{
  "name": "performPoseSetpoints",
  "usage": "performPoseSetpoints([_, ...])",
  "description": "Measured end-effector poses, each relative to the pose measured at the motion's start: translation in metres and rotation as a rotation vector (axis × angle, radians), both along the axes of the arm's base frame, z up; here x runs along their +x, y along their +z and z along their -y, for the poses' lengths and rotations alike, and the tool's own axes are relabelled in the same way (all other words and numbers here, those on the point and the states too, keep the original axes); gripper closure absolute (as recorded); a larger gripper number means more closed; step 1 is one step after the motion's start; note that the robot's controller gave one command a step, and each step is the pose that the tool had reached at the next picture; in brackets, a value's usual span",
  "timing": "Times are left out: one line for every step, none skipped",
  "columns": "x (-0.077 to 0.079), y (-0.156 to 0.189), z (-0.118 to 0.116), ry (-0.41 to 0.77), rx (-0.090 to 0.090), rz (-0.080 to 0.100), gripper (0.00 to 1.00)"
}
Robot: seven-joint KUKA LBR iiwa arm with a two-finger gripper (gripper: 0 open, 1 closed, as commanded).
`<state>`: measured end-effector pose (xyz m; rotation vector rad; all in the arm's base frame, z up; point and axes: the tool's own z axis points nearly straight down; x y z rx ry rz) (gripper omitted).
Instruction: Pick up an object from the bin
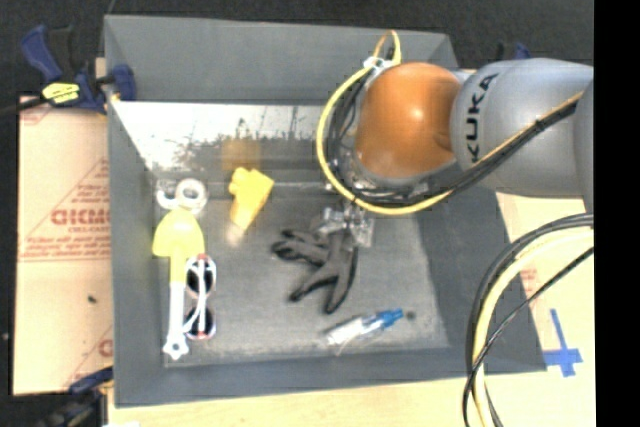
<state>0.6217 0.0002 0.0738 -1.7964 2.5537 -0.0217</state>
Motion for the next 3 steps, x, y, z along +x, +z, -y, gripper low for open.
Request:
performPoseSetpoints([0.0,0.0,0.0,-0.001,0.0,0.0,1.0])
performPoseSetpoints([-0.001,0.003,0.0,-0.001,0.001,-0.001,1.0])
performPoseSetpoints([-0.002,0.016,0.0,-0.003,0.0,-0.008,1.0])
